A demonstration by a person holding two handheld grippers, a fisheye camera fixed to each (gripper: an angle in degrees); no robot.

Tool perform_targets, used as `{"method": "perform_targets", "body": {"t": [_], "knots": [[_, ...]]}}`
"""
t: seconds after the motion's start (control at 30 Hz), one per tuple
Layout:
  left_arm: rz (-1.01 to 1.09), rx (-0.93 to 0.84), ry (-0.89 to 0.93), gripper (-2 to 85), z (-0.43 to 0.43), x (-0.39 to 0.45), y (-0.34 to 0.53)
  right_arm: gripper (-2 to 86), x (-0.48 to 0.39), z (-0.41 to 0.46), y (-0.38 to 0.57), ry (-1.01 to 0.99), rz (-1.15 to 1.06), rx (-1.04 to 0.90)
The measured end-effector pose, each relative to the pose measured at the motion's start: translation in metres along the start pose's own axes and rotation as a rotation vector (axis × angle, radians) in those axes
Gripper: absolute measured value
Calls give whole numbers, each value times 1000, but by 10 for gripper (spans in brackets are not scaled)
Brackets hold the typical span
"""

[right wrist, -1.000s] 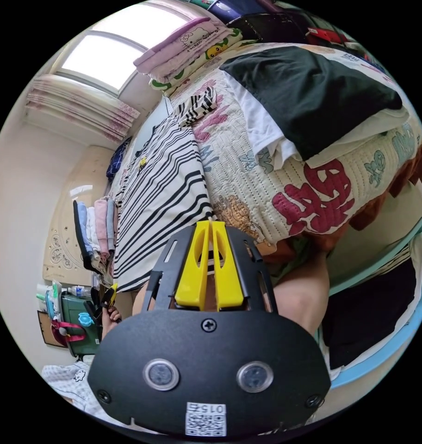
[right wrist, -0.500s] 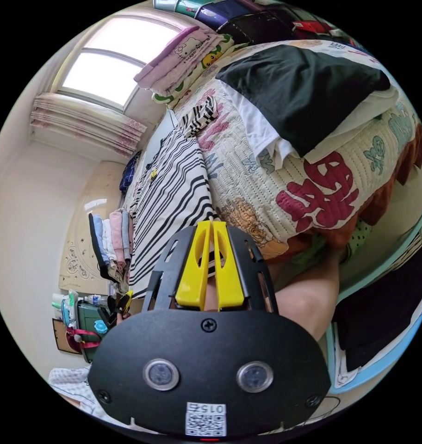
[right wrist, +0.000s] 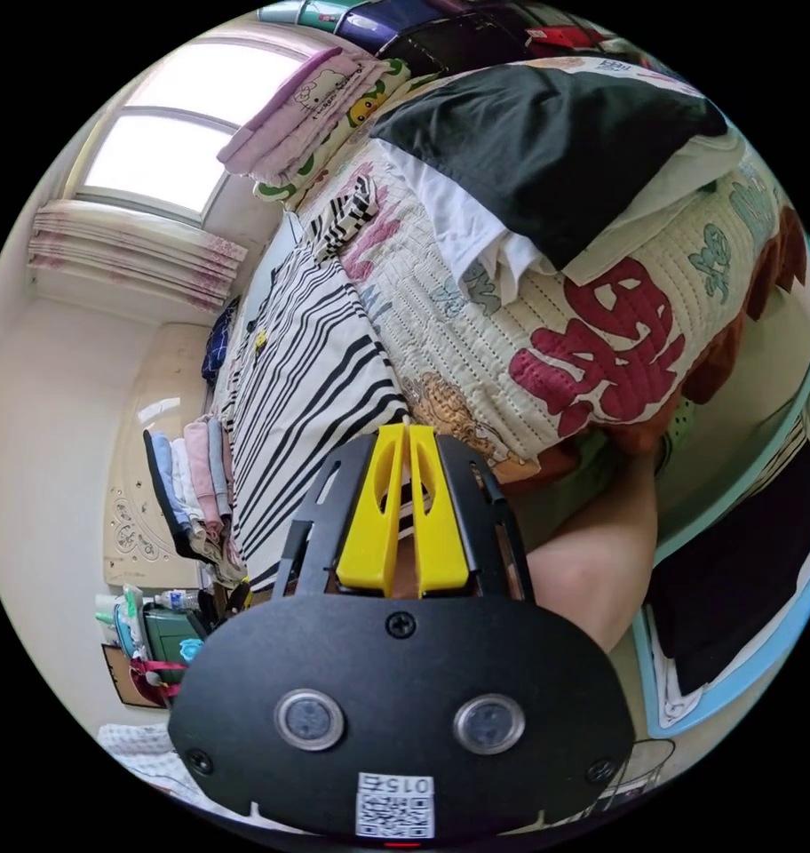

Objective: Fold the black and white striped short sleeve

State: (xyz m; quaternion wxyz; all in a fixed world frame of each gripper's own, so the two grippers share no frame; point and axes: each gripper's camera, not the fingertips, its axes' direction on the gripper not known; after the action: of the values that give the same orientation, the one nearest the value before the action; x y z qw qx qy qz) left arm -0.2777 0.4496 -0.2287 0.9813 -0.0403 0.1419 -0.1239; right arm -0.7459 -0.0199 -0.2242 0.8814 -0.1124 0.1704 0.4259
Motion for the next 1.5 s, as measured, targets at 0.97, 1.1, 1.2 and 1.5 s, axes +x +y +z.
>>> {"method": "perform_targets", "body": {"t": [0.97, 1.1, 1.2, 1.5], "knots": [[629, 247, -381, 30, 10, 232, -67, 45, 44, -25, -53, -159, 85, 458], [715, 160, -94, 52, 70, 314, -134, 60, 6, 20, -128, -186, -40, 389], [723, 100, 76, 58, 126, 380, -190, 67, -17, 62, -180, -129, -93, 337], [877, -168, 202, 65, 317, 627, -318, 93, -18, 154, -293, -56, -171, 313]]}}
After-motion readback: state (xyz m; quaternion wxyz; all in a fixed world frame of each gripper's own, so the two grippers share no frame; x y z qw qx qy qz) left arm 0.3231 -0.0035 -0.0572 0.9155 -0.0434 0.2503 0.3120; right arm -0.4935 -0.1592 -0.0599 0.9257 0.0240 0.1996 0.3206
